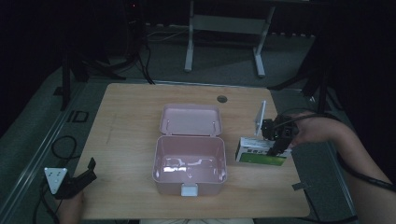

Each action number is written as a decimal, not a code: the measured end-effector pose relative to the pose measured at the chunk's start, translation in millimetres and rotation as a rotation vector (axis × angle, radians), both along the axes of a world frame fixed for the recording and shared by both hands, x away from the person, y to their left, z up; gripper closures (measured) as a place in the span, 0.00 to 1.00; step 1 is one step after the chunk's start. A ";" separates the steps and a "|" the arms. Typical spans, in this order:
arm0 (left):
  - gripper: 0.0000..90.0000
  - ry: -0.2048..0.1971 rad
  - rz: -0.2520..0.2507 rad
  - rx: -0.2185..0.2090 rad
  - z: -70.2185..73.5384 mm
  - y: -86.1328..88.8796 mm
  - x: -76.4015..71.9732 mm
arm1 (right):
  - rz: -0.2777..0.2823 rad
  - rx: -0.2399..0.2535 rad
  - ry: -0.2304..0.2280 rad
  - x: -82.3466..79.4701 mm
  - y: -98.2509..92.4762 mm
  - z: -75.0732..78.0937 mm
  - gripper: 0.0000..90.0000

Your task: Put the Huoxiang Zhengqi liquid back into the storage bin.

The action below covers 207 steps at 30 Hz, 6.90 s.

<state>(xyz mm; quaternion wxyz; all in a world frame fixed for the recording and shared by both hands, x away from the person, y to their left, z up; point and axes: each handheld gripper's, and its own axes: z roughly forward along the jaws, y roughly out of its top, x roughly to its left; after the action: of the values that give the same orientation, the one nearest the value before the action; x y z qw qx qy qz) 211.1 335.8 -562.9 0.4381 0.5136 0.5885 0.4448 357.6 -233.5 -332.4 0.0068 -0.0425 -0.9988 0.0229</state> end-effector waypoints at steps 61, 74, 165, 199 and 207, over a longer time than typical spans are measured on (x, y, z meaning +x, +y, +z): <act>0.03 -0.008 -0.007 0.005 -0.2 -0.6 -0.9 | 0.203 0.009 0.013 -30.4 152.4 14.3 0.69; 0.03 -0.008 -0.011 0.004 -0.2 -0.2 -1.1 | 0.221 0.002 0.047 -31.1 186.0 -8.9 0.69; 0.03 -0.008 -0.013 0.006 -0.2 -0.7 -0.5 | -0.031 0.378 0.000 -3.0 78.9 -22.1 0.15; 0.03 -0.007 -0.016 0.006 -0.2 -0.6 -0.6 | -0.575 0.671 -0.298 70.7 -12.6 -176.4 0.14; 0.03 -0.008 -0.017 0.005 -0.2 -0.6 -0.5 | -0.681 0.719 -0.370 76.6 -29.7 -190.5 0.14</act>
<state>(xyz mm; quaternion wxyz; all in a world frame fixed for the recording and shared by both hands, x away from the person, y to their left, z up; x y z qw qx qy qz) 210.6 335.2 -563.2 0.4429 0.5178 0.5815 0.4445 434.2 -263.2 -522.8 -0.1485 -0.3628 -0.8577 -0.3326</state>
